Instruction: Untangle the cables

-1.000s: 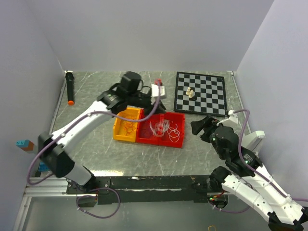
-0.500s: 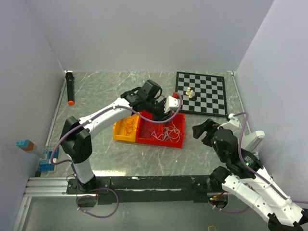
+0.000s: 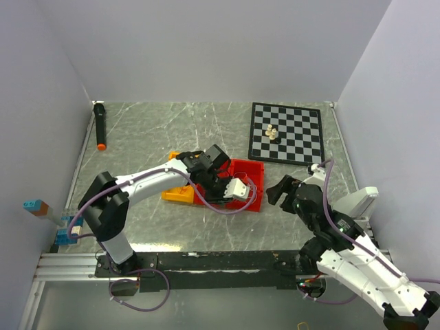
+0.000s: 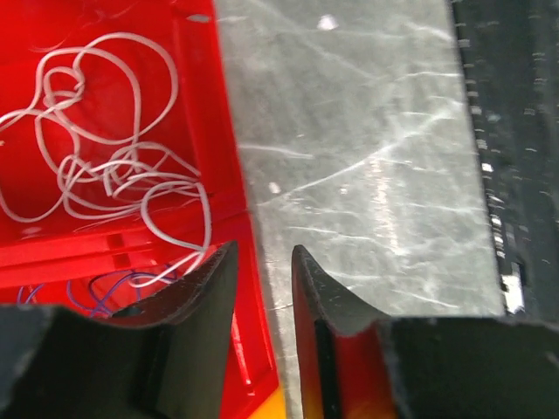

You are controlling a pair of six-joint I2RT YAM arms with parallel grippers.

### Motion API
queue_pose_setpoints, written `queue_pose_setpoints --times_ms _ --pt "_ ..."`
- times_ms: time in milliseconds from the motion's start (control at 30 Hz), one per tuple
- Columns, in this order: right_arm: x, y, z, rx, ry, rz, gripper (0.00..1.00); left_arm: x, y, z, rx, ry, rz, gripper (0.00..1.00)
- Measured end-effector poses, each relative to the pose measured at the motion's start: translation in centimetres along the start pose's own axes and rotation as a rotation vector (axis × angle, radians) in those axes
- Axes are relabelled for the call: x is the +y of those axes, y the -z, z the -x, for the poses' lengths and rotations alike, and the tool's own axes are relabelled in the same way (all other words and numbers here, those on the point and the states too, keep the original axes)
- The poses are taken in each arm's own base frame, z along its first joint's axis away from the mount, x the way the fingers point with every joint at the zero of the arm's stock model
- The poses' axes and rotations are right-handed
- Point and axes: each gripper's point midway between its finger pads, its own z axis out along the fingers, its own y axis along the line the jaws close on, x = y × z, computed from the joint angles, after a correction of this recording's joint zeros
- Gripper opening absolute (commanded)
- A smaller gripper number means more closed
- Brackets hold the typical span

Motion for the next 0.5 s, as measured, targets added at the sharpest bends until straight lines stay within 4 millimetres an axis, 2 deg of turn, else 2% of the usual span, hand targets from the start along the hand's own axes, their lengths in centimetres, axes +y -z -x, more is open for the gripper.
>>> queue_pose_setpoints --times_ms 100,267,500 --pt "0.1 -0.2 -0.3 0.010 0.001 0.004 0.85 1.0 -0.4 -0.4 0.013 -0.001 0.053 0.29" --pt "0.2 -0.3 -0.6 0.021 0.000 0.016 0.84 3.0 -0.8 -1.0 0.026 0.008 0.160 0.28" --pt "0.4 -0.3 -0.6 0.021 0.002 0.027 0.81 3.6 -1.2 -1.6 0.034 0.013 0.228 0.25"
